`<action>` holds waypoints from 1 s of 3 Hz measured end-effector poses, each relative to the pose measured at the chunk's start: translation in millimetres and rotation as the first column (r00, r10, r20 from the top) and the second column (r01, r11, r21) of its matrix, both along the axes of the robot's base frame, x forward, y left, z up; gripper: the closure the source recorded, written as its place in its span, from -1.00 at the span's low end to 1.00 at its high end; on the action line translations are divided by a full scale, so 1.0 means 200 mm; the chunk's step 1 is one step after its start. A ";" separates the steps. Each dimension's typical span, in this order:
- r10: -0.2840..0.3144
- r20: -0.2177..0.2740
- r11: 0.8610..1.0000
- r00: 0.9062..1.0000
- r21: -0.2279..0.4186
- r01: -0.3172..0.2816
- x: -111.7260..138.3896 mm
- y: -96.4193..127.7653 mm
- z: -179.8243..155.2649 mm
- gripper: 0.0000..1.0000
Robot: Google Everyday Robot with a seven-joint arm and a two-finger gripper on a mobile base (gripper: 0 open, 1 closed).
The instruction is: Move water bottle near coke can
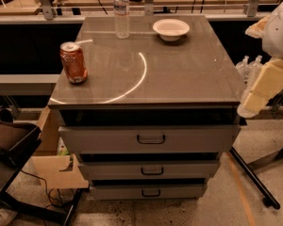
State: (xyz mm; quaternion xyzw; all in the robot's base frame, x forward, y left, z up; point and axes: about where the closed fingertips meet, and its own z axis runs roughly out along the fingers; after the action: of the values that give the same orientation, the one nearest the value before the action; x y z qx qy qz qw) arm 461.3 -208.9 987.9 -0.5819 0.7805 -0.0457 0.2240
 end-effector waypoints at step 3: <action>-0.220 0.162 0.852 0.962 0.513 0.109 0.49 0.15 -0.04 -1.00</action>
Offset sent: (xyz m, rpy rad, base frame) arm 0.1476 0.0197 0.0166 0.6596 -0.3964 -0.2533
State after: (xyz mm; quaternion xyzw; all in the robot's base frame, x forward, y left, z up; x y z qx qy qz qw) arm 559.0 -178.0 979.2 -0.4264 0.7839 0.0761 0.4448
